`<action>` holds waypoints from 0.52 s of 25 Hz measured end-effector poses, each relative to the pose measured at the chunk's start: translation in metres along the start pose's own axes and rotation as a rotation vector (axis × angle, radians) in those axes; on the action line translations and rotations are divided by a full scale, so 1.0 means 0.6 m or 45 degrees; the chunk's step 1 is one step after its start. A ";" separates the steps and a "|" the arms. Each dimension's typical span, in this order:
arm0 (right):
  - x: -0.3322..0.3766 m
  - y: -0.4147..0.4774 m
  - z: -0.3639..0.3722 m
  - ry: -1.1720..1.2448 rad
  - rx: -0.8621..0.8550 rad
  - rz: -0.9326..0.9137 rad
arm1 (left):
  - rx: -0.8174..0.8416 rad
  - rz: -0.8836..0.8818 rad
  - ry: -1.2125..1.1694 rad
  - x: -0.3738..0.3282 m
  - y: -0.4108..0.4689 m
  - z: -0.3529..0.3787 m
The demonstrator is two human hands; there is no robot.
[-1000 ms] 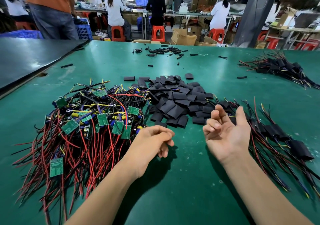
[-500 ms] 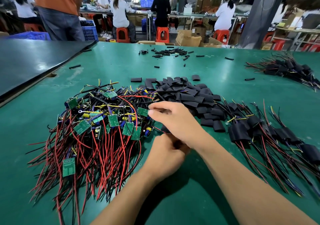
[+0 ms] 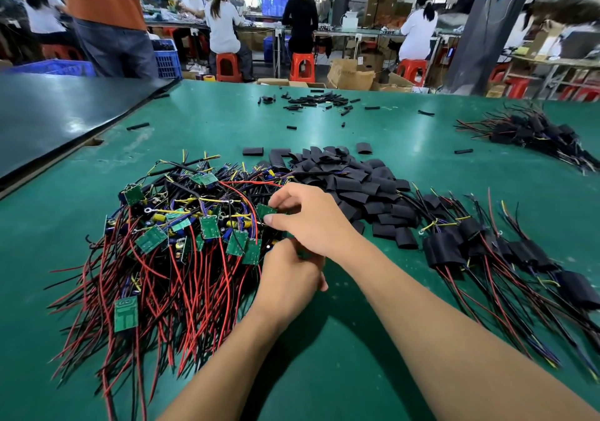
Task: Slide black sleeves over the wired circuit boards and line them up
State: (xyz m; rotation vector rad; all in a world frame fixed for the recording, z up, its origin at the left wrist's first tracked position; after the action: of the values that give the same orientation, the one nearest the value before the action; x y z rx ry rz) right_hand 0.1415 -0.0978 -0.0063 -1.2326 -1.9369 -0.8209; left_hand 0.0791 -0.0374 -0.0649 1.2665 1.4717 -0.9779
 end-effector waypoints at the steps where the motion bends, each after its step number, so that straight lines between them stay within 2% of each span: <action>1: -0.003 0.000 -0.002 0.083 0.000 0.033 | -0.041 -0.008 -0.009 0.001 0.001 -0.007; 3: -0.009 0.002 -0.003 0.223 0.006 0.094 | -0.099 0.005 -0.040 -0.001 0.001 -0.013; 6: -0.009 0.005 -0.007 0.206 -0.011 0.083 | -0.155 0.030 -0.056 -0.005 -0.001 -0.016; 13: 0.029 0.010 -0.067 0.191 -0.271 -0.088 | -0.200 0.087 -0.139 -0.017 -0.004 -0.026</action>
State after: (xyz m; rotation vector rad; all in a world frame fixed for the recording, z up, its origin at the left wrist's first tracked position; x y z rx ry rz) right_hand 0.1503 -0.1191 0.0313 -1.1930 -1.8156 -1.1464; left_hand 0.0750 -0.0255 -0.0514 1.1252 1.3836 -0.8555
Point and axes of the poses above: each hand's wrist, its own y-axis towards the middle knuckle, its own z-axis out of the palm, x = y × z, the point moved 5 cm from there along y, towards the middle knuckle, and after that the axes turned 1 degree about -x, right-handed, at the moved point
